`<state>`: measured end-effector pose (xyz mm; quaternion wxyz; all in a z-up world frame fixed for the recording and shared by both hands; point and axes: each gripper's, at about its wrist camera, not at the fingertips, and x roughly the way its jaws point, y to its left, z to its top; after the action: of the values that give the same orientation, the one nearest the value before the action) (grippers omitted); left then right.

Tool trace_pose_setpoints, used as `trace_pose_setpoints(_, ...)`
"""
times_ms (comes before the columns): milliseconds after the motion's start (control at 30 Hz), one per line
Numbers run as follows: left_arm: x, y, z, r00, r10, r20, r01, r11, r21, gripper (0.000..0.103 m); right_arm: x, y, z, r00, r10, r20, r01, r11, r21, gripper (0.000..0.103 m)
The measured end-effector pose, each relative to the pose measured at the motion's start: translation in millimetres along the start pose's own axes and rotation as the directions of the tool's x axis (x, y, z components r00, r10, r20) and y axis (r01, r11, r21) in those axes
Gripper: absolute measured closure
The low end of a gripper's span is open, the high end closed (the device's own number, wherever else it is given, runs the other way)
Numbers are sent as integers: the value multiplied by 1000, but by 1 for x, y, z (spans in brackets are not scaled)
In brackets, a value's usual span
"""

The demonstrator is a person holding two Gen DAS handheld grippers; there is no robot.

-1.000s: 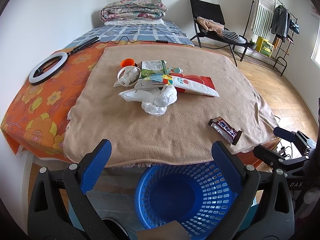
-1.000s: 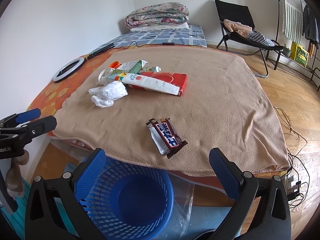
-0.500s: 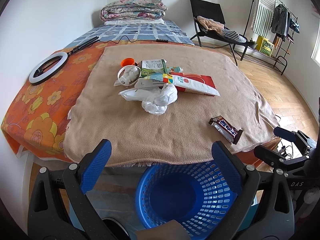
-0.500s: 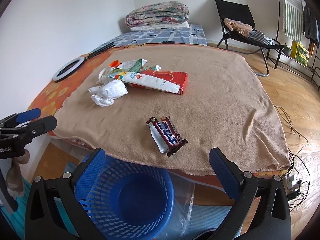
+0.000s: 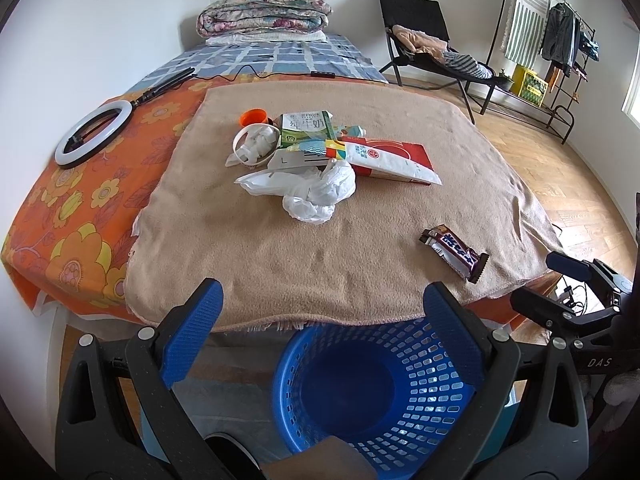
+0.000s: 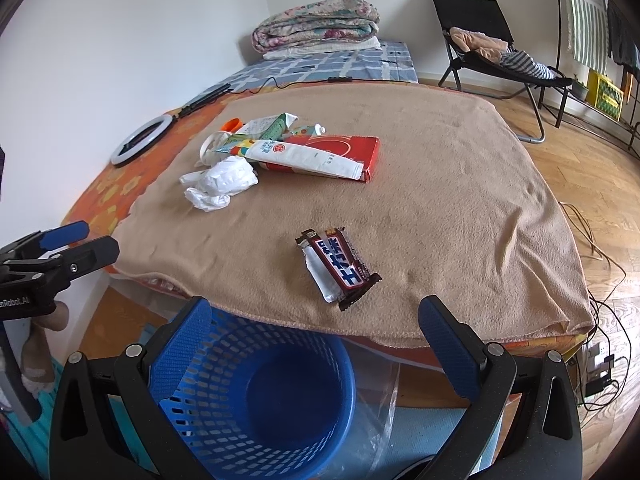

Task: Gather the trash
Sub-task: 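Grasp the chocolate bar wrapper with the right tool while the left tool grasps the white plastic bag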

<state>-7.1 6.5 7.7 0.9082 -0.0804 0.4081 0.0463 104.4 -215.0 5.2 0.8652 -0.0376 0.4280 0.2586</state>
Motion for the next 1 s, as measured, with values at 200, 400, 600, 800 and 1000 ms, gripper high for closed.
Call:
trace_pose_setpoints(200, 9, 4, 7, 1000, 14, -9, -14, 999, 36, 1, 5, -2, 3, 1000, 15, -16, -15, 1000, 7, 1)
trace_pose_setpoints(400, 21, 5, 18, 999, 7, -37, -5, 997, 74, 1, 13, 2, 6, 999, 3, -39, -4, 999, -33, 1)
trace_pose_setpoints(600, 41, -13, 43, 1000, 24, -16, -21, 984, 175, 3, 22, 4, 12, 998, 4, -69, -9, 997, -71, 1)
trace_pose_setpoints(800, 77, -16, 61, 997, 35, -74, -18, 978, 209, 18, 43, 1, 19, 993, 4, -122, -14, 997, -82, 4)
trace_pose_setpoints(1000, 104, -25, 68, 994, 71, -87, -46, 964, 261, 26, 64, -2, 22, 986, -21, -167, 1, 993, -117, 7)
